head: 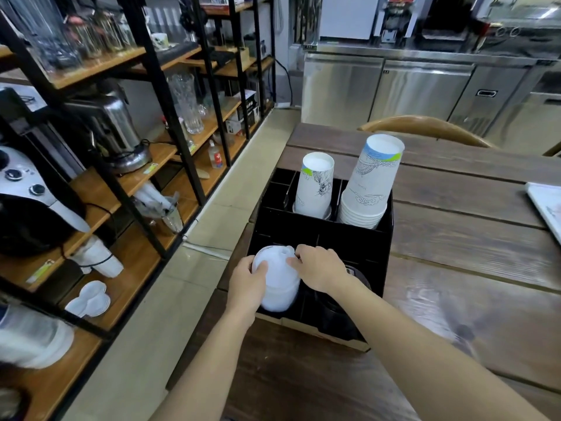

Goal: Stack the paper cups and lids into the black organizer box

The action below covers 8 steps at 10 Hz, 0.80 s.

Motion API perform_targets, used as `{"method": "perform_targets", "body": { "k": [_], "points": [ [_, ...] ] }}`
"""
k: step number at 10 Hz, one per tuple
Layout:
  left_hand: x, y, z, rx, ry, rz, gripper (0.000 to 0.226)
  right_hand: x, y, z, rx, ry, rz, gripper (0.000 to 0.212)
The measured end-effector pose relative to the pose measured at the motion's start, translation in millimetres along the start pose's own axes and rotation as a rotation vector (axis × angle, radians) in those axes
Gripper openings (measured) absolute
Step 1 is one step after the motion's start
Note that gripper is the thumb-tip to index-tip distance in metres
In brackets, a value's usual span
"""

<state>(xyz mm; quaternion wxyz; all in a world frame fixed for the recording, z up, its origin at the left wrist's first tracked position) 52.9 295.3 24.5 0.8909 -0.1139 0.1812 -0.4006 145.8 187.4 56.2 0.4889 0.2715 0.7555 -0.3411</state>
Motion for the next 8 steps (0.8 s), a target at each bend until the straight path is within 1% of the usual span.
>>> {"method": "perform_targets", "body": {
  "k": [1, 2, 3, 4, 6, 7, 8],
  "points": [
    [-3.6, 2.8, 3.1, 0.054, 0.047, 0.000, 0.016, 0.5, 5.6, 6.1, 0.019, 0.036, -0.059, 0.027],
    [-8.9, 6.0, 3.2, 0.062, 0.035, 0.010, 0.008, 2.7, 13.4, 7.5, 0.038, 0.099, -0.116, 0.027],
    [-10.8, 9.8, 0.7, 0.053, 0.034, 0.012, 0.020, 4.1, 20.2, 7.1, 0.067, 0.122, -0.136, 0.026],
    [-11.3, 13.5, 0.3, 0.031, 0.038, -0.002, 0.015, 1.7, 21.7, 5.3, 0.083, 0.080, -0.160, 0.026],
    [-9.9, 16.1, 2.8, 0.061, 0.133, -0.015, 0.012, 0.5, 18.7, 2.8, 0.083, 0.044, -0.170, 0.024],
    [-8.2, 12.5, 5.1, 0.103, 0.243, -0.050, 0.015, -1.7, 13.5, 4.7, 0.051, 0.022, -0.168, 0.029],
    [-14.1, 8.9, 9.4, 0.108, 0.288, -0.013, 0.024, -15.7, 6.3, 9.5, 0.044, 0.078, -0.027, 0.040]
  ]
}}
Point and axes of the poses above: each hand's wrist, its own y-axis towards the middle knuckle, its own x-axis out of the palm, z = x × y, the point moved 6 cm from there along y, towards the middle knuckle, and after that the axes turned 4 degrees about -y, right-handed, at the moved point
